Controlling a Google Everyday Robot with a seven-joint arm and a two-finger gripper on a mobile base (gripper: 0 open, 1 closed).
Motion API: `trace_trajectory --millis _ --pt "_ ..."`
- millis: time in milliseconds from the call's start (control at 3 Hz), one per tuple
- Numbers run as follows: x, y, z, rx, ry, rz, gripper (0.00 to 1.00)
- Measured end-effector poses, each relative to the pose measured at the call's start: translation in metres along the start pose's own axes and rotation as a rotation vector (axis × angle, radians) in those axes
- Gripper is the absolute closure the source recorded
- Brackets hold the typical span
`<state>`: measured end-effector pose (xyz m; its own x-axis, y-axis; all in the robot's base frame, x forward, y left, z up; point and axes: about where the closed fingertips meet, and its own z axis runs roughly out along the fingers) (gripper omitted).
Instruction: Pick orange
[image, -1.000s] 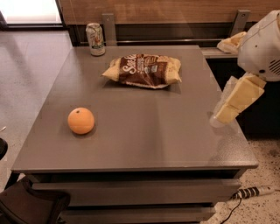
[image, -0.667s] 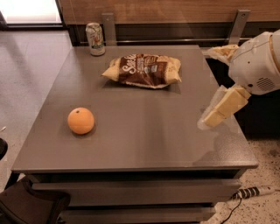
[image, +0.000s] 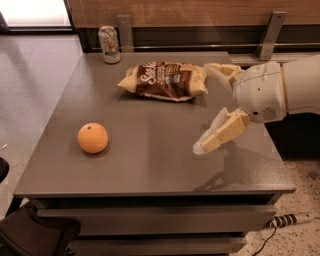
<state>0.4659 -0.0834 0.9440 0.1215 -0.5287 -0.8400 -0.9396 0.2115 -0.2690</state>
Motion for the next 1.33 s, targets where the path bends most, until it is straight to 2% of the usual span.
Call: trace_trajectory --millis 333,667,1000,1333 --pt "-0.021 0.014 0.016 -0.061 -0.088 0.029 0.00" --pt "-0.021 0.014 0.016 -0.061 -0.088 0.029 0.00" --pt "-0.018 0.017 0.030 -0.075 -0.081 0.042 0.00" --pt "-0.016 0.022 0.069 -0.119 -0.095 0.067 0.00"
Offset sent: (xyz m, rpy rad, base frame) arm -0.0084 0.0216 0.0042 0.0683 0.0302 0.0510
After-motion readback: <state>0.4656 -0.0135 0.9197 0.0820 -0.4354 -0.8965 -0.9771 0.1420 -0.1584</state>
